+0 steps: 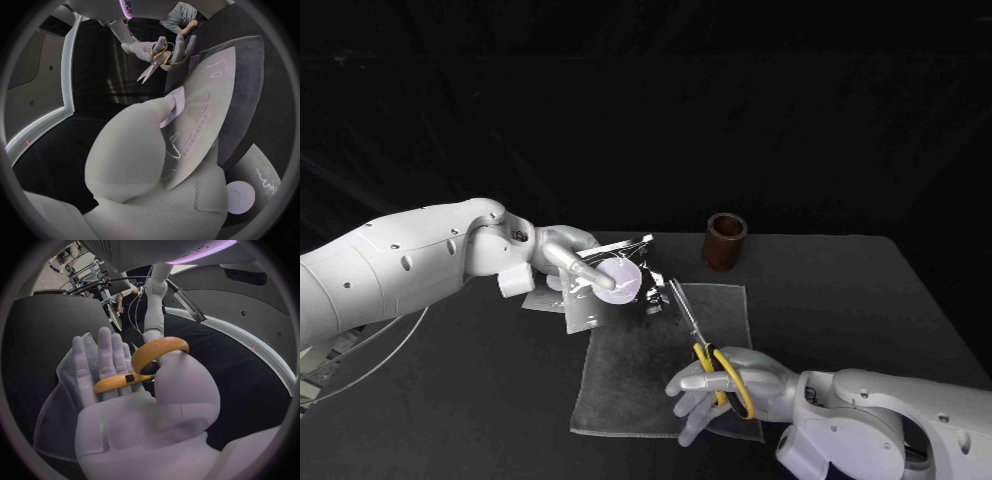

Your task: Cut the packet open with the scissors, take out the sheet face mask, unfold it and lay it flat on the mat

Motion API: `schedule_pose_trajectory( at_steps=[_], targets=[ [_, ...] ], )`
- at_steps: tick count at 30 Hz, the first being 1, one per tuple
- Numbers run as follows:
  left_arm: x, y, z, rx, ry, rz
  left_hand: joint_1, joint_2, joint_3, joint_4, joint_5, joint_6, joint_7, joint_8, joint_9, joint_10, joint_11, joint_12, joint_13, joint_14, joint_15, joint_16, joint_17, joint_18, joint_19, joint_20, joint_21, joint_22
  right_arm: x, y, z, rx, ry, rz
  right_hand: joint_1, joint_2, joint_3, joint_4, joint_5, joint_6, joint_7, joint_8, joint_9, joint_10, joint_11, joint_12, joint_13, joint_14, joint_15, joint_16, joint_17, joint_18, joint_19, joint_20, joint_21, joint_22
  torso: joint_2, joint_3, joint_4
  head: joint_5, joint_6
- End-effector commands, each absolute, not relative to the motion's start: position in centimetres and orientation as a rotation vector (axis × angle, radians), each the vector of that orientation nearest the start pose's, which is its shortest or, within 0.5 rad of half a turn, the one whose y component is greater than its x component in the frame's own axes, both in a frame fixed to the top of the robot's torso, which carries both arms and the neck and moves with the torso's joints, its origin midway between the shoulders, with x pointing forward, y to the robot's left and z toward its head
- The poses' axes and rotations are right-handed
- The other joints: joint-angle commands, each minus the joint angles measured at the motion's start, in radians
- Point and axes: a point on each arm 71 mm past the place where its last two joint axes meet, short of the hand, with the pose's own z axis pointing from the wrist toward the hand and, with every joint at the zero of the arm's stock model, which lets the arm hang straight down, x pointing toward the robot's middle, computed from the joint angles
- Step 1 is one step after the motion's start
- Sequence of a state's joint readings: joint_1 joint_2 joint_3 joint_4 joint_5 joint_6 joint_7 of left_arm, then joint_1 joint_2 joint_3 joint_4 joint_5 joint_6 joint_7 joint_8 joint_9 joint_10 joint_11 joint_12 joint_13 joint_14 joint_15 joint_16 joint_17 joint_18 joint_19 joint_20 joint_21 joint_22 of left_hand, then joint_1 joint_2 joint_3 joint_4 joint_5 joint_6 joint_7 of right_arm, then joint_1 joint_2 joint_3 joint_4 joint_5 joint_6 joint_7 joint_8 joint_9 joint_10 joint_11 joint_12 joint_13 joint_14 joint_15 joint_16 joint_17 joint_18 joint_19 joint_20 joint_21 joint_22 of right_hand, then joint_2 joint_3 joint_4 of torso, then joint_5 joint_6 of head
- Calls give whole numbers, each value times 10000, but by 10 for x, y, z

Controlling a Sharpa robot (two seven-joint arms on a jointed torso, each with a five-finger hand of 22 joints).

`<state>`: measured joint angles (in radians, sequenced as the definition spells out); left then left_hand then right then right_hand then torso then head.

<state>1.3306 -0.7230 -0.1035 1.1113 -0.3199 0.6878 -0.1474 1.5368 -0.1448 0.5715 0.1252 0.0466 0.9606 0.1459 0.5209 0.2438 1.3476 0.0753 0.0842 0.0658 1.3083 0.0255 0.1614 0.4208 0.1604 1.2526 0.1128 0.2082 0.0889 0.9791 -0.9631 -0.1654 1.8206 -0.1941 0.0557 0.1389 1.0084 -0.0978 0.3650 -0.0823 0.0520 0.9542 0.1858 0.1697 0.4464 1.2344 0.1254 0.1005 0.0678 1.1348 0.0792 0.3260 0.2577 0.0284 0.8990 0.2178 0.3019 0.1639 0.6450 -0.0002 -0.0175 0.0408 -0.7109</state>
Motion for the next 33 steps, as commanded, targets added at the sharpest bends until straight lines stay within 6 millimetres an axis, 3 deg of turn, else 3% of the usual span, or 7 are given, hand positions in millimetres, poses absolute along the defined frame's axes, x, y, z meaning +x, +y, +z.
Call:
schedule_pose_trajectory(
  at_steps=[1,20,26,33],
  targets=[
    [527,233,-187,-5608,24815,-14841,-3,123,65,-1,34,55,-5,40,110,53,-1,-50,17,10,-27,-39,15,196,10,-22,42,14,325,-156,-291,10406,23135,17108,-96,-11,-125,51,-20,-49,71,37,5,-42,41,-73,-1,-76,113,-118,-27,1547,118,-50,-88,-39,5,13,1,-6,12],
    [520,229,-185,-5382,24879,-15628,-45,131,73,-13,32,55,-11,37,120,60,-2,-58,18,13,-24,-41,24,194,-1,-17,43,12,332,-155,-298,10636,22662,16292,-35,-18,-1395,710,-31,-560,330,-90,-19,-584,300,-299,-26,-571,377,-861,-278,1538,-66,165,-434,-342,15,3,7,1,-1],
    [518,228,-185,-5254,25025,-15701,-54,129,77,-29,32,56,-15,35,125,63,-5,-61,19,14,-26,-42,29,196,-3,-18,45,12,337,-158,-299,11111,22268,15948,-433,-3,-2203,1335,-42,-809,446,-105,12,-880,419,-291,-27,-865,507,-1133,-431,1525,-224,268,-595,-466,8,11,6,10,-11],
    [515,225,-185,-5050,25203,-15772,-60,126,82,-51,33,59,-17,34,131,67,-9,-65,19,15,-30,-43,33,199,-5,-21,48,12,340,-157,-300,11166,22163,15839,-235,134,-2811,1673,-41,-1023,535,-37,63,-1118,512,-237,-19,-1211,638,-1393,-599,1522,-444,390,-758,-584,14,13,5,21,-7]
  ],
)
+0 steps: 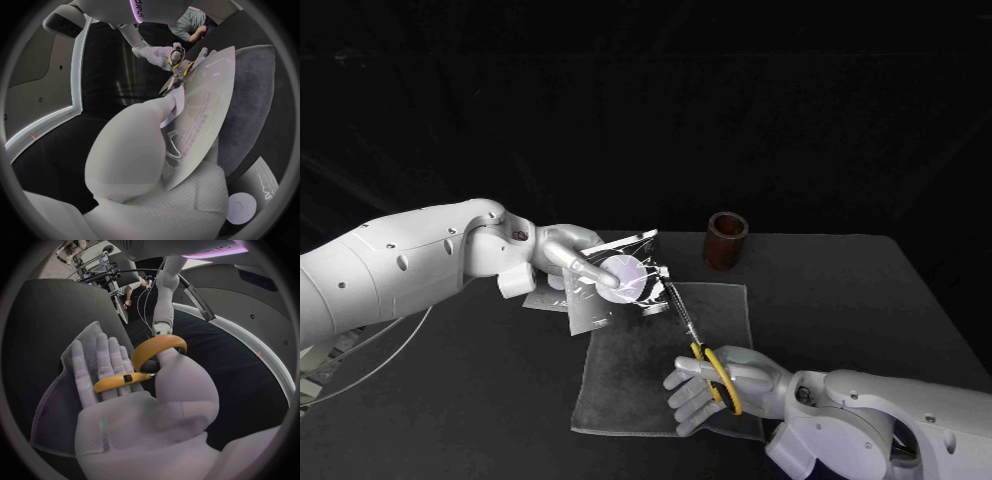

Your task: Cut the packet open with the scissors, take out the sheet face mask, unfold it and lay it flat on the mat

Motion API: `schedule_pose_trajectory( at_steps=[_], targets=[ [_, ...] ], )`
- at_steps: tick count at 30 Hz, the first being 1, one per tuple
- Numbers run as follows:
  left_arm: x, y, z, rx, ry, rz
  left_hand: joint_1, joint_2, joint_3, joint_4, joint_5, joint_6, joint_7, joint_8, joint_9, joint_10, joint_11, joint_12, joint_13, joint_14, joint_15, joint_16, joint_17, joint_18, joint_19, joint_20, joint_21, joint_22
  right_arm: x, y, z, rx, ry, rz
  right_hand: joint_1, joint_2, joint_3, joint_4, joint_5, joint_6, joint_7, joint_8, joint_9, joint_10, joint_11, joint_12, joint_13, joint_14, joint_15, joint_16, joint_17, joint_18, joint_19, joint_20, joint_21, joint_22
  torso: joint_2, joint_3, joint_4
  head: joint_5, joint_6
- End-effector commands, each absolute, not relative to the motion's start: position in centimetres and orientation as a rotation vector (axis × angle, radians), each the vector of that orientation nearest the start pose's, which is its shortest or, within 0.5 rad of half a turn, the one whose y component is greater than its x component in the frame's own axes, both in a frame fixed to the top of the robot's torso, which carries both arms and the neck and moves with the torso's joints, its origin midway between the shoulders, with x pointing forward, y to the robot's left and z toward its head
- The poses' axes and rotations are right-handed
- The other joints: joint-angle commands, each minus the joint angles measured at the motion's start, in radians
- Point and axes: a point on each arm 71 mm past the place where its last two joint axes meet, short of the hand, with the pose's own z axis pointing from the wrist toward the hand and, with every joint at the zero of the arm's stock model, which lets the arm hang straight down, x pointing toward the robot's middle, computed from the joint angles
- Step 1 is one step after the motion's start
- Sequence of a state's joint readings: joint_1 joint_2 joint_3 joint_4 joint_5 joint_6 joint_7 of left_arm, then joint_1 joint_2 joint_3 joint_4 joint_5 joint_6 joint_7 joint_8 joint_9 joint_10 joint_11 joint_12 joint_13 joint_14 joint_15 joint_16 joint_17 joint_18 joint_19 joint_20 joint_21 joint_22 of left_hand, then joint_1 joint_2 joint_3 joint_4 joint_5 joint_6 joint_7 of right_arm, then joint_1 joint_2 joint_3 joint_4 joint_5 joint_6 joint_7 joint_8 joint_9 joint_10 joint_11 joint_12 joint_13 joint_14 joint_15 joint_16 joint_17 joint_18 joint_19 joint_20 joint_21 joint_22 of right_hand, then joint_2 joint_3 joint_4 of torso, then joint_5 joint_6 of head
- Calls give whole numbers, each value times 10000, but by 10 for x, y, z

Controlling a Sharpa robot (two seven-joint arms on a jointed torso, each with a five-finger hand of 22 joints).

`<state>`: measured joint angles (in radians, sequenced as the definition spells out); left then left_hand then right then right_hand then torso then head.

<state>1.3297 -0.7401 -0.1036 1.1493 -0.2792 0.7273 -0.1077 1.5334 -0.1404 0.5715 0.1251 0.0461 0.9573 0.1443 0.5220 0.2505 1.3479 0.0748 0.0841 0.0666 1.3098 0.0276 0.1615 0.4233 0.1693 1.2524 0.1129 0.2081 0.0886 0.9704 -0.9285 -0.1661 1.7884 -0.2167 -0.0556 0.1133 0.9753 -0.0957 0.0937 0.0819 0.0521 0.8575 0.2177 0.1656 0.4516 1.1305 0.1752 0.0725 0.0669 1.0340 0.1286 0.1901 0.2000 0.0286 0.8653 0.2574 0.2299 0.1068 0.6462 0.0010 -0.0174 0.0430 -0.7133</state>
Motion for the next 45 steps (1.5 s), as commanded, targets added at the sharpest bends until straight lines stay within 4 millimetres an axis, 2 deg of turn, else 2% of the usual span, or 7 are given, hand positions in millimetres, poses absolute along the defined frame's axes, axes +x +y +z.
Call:
schedule_pose_trajectory(
  at_steps=[1,16,31,40,45],
  targets=[
    [515,225,-185,-5015,25230,-15778,-25,82,82,-50,38,92,-2,23,64,64,-4,-63,11,0,-51,-44,9,110,-3,-23,49,15,341,-157,-300,11139,22167,15849,150,143,-206,84,-42,-97,232,15,17,-119,30,53,-9,-257,164,-75,-50,1522,-142,15,-64,-32,3,5,9,-2,17],
    [513,220,-185,-4858,25352,-15705,-40,86,92,-77,38,95,-2,21,73,72,-6,-69,12,3,-54,-45,17,112,-3,-24,55,16,344,-147,-294,10604,22233,16096,590,403,-1058,476,-44,-293,295,159,79,-305,104,177,-4,-625,285,-342,-237,1522,-375,134,-212,-152,-3,7,-2,-7,23],
    [514,220,-186,-4785,25417,-15429,-52,90,103,-97,39,97,0,18,80,77,-6,-73,13,5,-56,-47,24,113,-7,-25,58,16,341,-141,-283,10068,22268,16537,727,490,-1242,541,-44,-306,296,207,95,-316,107,219,-2,-685,303,-385,-271,1522,-435,154,-245,-178,-3,3,-2,-22,52],
    [512,215,-186,-4502,25621,-15412,-52,90,103,-97,39,97,0,18,80,77,-6,-73,13,5,-56,-47,24,113,-7,-25,58,16,364,-141,-276,9735,21713,16425,806,591,-1373,609,-43,-307,289,247,108,-310,101,257,1,-705,307,-403,-292,1526,-464,165,-259,-192,2,0,18,-63,108],
    [511,212,-186,-4390,25689,-15455,-52,90,103,-97,39,97,0,18,80,77,-6,-73,13,5,-56,-47,24,113,-7,-25,58,16,375,-140,-274,9599,21492,16362,841,635,-1419,632,-43,-305,285,263,113,-305,98,273,2,-703,306,-405,-297,1529,-468,166,-260,-196,19,1,45,-78,86]
  ],
)
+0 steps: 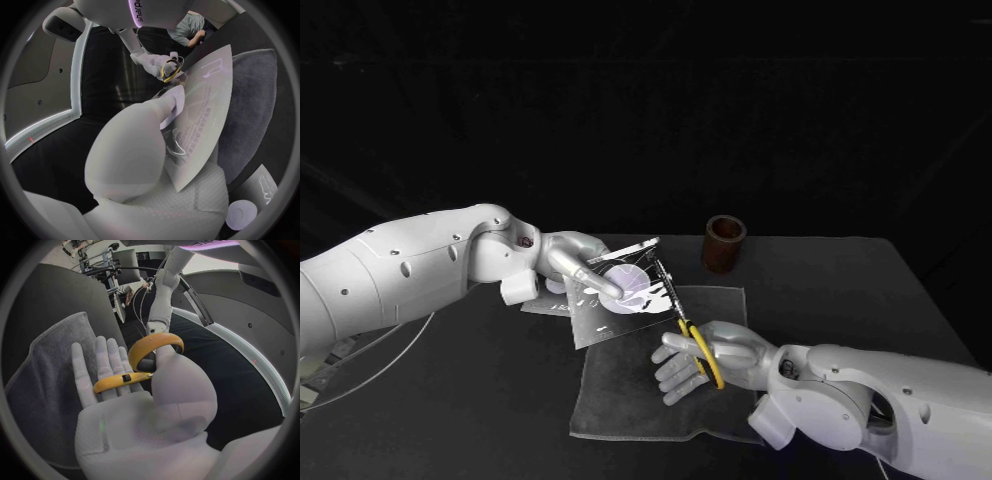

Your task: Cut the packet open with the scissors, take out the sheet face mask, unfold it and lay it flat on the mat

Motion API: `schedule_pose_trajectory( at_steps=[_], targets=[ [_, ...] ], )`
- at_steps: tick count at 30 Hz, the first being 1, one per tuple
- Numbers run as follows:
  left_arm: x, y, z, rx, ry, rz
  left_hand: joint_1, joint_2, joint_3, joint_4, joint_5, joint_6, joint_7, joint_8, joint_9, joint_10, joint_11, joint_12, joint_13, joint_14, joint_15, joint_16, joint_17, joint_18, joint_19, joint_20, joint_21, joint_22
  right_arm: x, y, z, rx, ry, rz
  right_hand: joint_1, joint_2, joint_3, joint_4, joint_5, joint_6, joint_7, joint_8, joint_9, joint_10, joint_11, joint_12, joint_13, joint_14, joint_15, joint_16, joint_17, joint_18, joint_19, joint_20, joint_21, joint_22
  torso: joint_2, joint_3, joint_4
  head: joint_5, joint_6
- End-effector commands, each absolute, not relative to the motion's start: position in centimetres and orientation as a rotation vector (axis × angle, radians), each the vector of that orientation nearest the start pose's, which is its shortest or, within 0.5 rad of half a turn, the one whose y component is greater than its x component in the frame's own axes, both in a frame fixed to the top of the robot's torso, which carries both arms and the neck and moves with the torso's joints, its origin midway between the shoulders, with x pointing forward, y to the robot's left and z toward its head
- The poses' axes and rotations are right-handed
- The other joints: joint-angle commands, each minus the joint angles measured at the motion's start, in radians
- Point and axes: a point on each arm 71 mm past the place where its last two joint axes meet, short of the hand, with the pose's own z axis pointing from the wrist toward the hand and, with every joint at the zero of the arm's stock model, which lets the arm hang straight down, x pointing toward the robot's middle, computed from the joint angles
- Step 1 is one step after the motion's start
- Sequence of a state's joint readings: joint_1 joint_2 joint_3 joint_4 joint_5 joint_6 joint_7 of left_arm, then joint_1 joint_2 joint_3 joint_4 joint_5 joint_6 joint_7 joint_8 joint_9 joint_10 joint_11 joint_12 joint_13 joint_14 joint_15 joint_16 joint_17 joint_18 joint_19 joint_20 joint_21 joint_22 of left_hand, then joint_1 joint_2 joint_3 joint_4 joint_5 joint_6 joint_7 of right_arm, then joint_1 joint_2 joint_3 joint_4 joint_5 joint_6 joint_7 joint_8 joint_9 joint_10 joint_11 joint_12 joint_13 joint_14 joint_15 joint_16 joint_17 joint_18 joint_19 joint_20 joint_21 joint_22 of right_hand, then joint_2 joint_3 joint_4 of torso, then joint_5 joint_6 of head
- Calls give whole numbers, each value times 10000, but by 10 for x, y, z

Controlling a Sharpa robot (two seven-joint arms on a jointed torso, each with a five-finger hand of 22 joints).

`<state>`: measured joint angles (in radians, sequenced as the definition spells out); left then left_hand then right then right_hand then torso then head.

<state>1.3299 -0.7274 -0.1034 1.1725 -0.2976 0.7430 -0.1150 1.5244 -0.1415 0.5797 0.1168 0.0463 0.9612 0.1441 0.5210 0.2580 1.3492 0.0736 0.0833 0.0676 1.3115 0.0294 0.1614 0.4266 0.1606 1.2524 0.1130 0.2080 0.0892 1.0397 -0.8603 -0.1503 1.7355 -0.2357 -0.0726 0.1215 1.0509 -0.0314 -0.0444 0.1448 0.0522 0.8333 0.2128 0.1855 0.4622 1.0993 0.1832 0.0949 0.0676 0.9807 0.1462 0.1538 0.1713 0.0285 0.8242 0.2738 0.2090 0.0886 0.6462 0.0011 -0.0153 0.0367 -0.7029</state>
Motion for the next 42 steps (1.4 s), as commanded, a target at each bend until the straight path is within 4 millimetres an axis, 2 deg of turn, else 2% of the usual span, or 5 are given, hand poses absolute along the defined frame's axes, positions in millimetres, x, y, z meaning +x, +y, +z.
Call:
schedule_pose_trajectory(
  at_steps=[1,5,22,30,42],
  targets=[
    [511,212,-186,-4380,25693,-15461,37,101,21,-14,36,57,3,27,4,64,6,-65,3,-12,-74,-46,-10,200,-7,-25,59,10,377,-139,-274,9581,21468,16360,99,9,-56,11,-45,-62,333,71,9,11,15,56,-5,-168,128,-41,-12,1531,-57,2,-50,-15,17,2,15,-10,-26],
    [511,212,-186,-4361,25707,-15467,37,101,21,-14,36,57,3,27,4,64,6,-65,3,-12,-74,-46,-10,200,-7,-25,59,10,380,-140,-272,9536,21396,16335,125,33,-88,23,-44,-56,328,85,14,21,11,70,-3,-165,126,-41,-15,1532,-58,3,-50,-17,8,-7,-10,4,-29],
    [511,210,-187,-4310,25760,-15463,15,107,41,-52,37,61,5,22,17,73,7,-73,4,-7,-76,-48,2,201,-12,-26,65,10,384,-141,-268,9273,21724,16252,268,138,-294,83,-46,-34,306,158,36,59,-8,139,-1,-159,120,-44,-35,1535,-80,5,-57,-31,8,-3,-14,5,-78],
    [513,212,-187,-4408,25661,-15437,3,111,51,-69,37,63,6,18,23,79,7,-76,5,-3,-77,-49,8,201,-12,-27,70,11,376,-146,-272,9276,22335,16078,392,209,-1105,453,-45,-332,428,156,9,-258,113,108,-24,-421,232,-191,-146,1509,-366,83,-216,-124,-3,-11,-18,9,-84],
    [516,215,-186,-4561,25491,-15406,-3,108,62,-94,38,65,7,15,30,84,6,-80,6,-2,-79,-51,14,203,-15,-29,72,11,361,-151,-282,9377,23034,15855,658,182,-1731,830,-44,-621,541,147,-29,-599,226,68,-28,-662,336,-318,-243,1457,-655,131,-378,-185,14,-12,-10,-29,-107]
  ],
)
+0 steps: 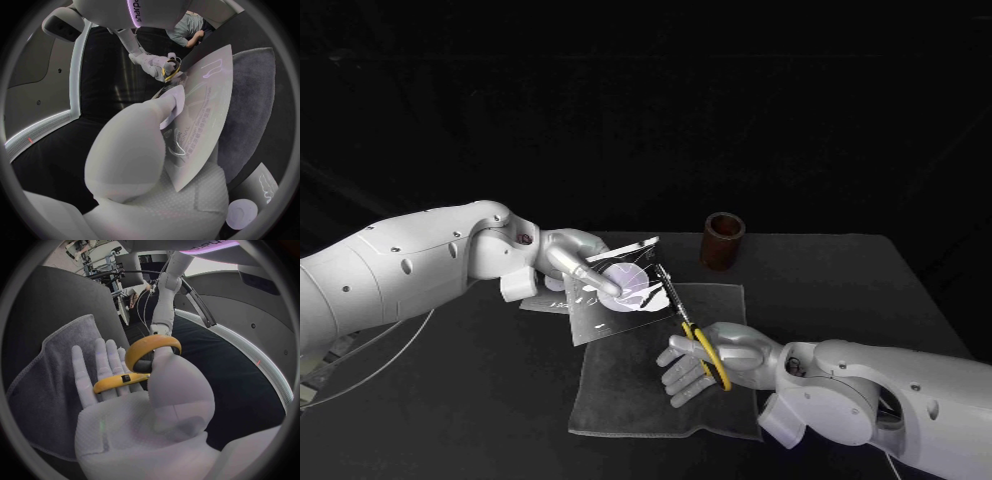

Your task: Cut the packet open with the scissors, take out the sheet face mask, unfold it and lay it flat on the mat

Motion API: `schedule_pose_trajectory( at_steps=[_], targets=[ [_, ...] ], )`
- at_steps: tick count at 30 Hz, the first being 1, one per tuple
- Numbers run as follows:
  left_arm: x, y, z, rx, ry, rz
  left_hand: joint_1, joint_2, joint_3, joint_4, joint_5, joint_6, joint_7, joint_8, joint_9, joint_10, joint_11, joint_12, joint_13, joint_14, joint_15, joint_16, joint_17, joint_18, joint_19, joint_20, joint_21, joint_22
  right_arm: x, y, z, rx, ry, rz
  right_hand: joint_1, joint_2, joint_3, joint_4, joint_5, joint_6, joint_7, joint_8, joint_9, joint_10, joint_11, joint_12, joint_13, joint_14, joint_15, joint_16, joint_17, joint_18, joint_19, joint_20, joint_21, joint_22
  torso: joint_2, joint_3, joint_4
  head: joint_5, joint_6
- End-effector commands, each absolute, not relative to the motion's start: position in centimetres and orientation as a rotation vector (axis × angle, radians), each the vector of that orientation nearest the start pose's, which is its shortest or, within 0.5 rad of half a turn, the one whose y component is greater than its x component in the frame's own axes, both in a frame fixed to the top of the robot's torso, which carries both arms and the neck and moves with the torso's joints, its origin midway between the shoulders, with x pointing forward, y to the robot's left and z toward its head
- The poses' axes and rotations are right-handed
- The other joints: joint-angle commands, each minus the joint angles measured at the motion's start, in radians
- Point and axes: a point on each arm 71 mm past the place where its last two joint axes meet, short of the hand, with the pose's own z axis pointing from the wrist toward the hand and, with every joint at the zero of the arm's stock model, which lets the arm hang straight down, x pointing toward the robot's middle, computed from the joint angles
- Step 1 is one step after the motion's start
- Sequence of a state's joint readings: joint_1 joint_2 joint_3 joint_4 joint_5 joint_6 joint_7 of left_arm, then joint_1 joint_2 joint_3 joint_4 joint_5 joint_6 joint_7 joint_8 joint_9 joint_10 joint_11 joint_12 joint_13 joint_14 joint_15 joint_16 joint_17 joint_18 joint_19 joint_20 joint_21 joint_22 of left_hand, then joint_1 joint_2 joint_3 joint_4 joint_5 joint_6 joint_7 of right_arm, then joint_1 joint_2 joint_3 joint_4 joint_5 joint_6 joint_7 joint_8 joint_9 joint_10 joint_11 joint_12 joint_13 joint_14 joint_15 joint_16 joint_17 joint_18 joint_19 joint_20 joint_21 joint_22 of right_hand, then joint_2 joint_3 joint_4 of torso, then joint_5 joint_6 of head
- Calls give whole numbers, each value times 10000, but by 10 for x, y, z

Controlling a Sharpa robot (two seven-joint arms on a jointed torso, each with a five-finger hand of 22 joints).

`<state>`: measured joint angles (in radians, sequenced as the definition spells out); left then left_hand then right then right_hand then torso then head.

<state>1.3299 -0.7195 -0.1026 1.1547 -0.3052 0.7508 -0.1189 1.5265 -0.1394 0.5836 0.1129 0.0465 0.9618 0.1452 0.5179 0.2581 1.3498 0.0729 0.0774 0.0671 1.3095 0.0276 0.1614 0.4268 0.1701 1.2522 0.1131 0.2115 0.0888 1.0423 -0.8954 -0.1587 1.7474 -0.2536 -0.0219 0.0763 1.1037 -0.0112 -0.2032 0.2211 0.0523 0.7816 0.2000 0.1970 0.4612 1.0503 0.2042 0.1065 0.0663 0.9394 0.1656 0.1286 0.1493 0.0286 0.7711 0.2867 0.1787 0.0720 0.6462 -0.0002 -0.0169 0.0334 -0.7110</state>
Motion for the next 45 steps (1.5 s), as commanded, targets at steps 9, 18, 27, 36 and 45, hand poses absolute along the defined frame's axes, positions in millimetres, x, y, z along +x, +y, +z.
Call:
schedule_pose_trajectory(
  at_steps=[9,18,27,36,45],
  targets=[
    [516,218,-184,-4564,25409,-15384,-26,86,27,-66,36,61,-4,44,32,78,12,-24,11,18,-62,-52,15,108,-16,-31,38,15,359,-154,-285,9448,23196,15653,287,-286,-275,607,-42,-306,746,37,-47,-349,93,-61,-9,-424,214,-155,-90,1403,-288,15,-169,-19,3,8,12,11,-41],
    [514,216,-184,-4370,25573,-15386,-26,86,27,-66,36,61,-4,44,32,78,12,-24,11,18,-62,-52,15,108,-16,-31,38,15,359,-153,-286,9453,23162,15641,281,-330,-247,705,-42,-352,762,44,-52,-408,111,-63,-10,-477,234,-181,-108,1383,-342,19,-200,-23,10,14,18,19,-54],
    [513,214,-184,-4182,25730,-15259,-41,84,39,-91,35,65,-2,40,39,84,13,-28,12,20,-62,-54,22,106,-21,-31,42,14,359,-150,-284,9390,22955,15846,18,-606,27,730,-39,-684,892,25,-93,-894,268,-199,-18,-1079,435,-480,-260,1181,-1089,29,-514,-77,8,18,11,28,-49],
    [512,214,-185,-4090,25813,-15202,-41,84,39,-91,35,65,-2,40,39,84,13,-28,12,20,-62,-54,22,106,-21,-31,42,14,361,-148,-279,9321,22714,16151,-72,-707,240,729,-39,-946,945,67,-101,-1265,363,-292,-20,-2178,583,-674,-461,1015,-2339,36,-890,-156,9,16,11,1,-35],
    [512,213,-185,-3985,25897,-15186,-41,84,39,-91,35,65,-2,40,39,84,13,-28,12,20,-62,-54,22,106,-21,-31,42,14,364,-146,-277,9311,22602,16302,-66,-676,293,723,-40,-1002,954,126,-87,-1383,387,-320,-20,-2691,629,-720,-550,967,-2724,41,-989,-178,8,12,14,-11,-59]
  ],
)
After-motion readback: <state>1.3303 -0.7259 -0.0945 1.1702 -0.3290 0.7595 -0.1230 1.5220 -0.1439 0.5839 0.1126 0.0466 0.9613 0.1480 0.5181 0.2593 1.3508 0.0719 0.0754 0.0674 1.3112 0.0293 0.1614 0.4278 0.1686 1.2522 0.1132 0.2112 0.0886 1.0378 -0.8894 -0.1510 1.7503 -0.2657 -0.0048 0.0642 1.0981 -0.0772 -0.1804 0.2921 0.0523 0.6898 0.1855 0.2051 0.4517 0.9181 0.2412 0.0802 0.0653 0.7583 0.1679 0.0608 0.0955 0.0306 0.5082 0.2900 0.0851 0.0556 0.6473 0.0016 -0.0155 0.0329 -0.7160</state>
